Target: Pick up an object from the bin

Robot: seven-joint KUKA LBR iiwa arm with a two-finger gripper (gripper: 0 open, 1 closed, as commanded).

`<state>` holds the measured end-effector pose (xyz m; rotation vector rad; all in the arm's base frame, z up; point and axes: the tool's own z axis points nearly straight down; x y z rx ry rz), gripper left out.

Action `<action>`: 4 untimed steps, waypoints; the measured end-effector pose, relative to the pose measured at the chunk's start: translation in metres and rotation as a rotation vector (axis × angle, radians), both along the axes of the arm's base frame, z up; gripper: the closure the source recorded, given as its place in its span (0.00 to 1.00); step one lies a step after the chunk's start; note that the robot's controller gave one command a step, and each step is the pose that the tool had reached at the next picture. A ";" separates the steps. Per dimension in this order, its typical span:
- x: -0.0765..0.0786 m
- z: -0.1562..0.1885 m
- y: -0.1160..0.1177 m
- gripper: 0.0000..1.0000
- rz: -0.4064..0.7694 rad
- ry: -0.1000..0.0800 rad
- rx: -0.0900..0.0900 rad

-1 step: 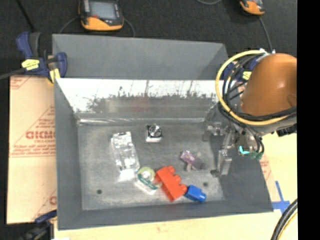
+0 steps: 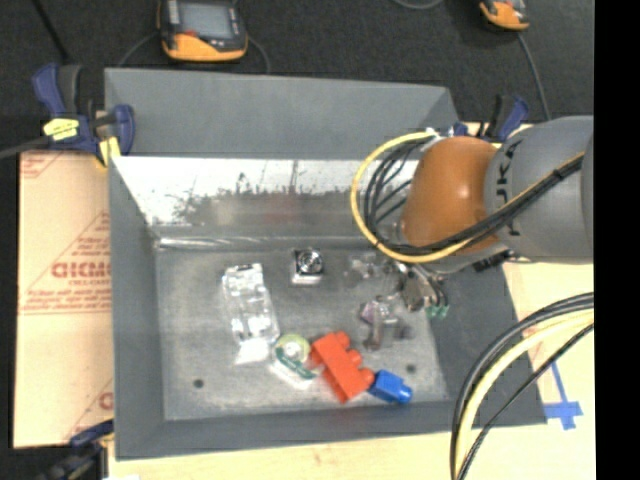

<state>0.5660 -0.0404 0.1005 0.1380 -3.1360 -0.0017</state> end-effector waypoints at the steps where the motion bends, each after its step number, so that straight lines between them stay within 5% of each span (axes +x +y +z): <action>1: 0.031 0.003 -0.010 0.00 0.073 -0.009 -0.002; 2: 0.009 -0.031 -0.042 0.00 0.062 -0.005 -0.002; 3: 0.011 -0.029 -0.041 1.00 0.067 -0.009 -0.002; 4: -0.011 0.123 -0.010 1.00 0.059 -0.014 -0.002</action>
Offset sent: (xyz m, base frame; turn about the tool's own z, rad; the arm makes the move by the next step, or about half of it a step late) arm 0.0289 -0.0092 0.0019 -0.0752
